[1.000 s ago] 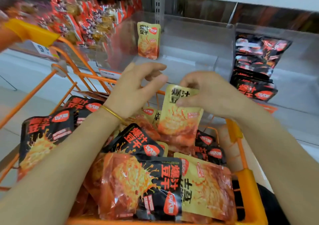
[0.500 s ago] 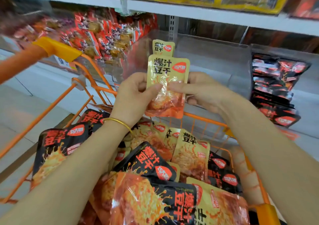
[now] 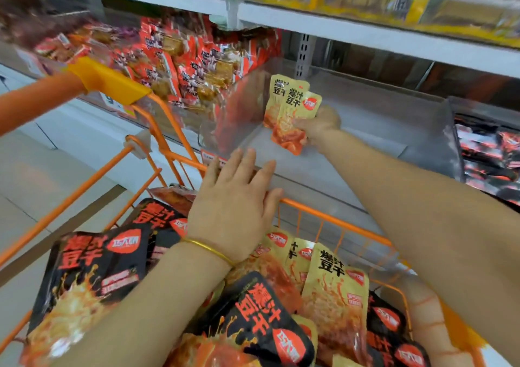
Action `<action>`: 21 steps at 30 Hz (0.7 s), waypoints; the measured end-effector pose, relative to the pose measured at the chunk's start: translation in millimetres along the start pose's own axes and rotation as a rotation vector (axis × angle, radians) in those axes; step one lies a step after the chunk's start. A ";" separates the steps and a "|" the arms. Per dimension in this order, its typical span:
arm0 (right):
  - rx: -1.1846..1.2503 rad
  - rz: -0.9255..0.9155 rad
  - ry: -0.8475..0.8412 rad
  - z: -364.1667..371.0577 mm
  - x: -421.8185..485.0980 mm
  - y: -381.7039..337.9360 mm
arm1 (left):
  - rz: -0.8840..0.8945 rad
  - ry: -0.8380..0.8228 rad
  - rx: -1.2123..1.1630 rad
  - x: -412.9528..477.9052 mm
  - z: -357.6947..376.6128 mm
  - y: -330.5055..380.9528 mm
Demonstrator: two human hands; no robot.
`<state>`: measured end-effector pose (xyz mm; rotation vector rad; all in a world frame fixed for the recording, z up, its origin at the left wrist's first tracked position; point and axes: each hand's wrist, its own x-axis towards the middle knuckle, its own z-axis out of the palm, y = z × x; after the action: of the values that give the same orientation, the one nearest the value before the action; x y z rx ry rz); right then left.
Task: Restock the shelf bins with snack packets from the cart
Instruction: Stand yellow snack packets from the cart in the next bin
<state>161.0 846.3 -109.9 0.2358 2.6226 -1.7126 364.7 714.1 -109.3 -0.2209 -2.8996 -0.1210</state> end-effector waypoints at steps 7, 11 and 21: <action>-0.509 -0.195 0.166 22.6 26.6 3.8 | 0.009 0.075 0.022 1.1 6.9 0.5; -0.467 -0.186 0.200 31.6 39.7 5.2 | 0.004 0.095 0.031 2.1 8.3 0.2; -0.036 -0.028 0.174 44.6 52.7 7.9 | 0.004 0.155 0.021 2.1 9.4 0.3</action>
<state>106.2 815.4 -139.5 0.3651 2.7872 -1.7262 360.6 715.6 -117.9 -0.2036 -2.7451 -0.1016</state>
